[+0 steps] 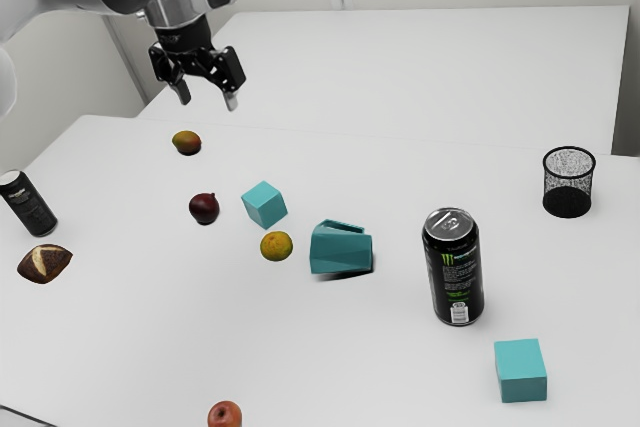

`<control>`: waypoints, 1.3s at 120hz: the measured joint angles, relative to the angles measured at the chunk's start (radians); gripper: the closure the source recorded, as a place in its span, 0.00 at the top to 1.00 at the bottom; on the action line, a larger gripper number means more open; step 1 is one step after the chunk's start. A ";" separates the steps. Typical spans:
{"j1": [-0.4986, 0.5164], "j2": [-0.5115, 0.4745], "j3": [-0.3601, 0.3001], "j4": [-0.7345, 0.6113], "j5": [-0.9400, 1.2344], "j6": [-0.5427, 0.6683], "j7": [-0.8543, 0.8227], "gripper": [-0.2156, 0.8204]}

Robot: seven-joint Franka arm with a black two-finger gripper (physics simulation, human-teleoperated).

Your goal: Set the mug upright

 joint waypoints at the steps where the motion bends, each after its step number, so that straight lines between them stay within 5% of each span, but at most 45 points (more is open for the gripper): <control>1: 0.000 0.000 -0.001 0.000 0.001 0.000 -0.001 0.79; 46: 0.008 -0.017 -0.006 -0.041 -0.044 -0.001 -0.038 0.79; 78: 0.063 -0.026 -0.004 -0.225 -0.214 0.083 -0.054 0.79; 156: 0.070 0.058 -0.019 -0.561 -0.653 0.528 0.213 0.79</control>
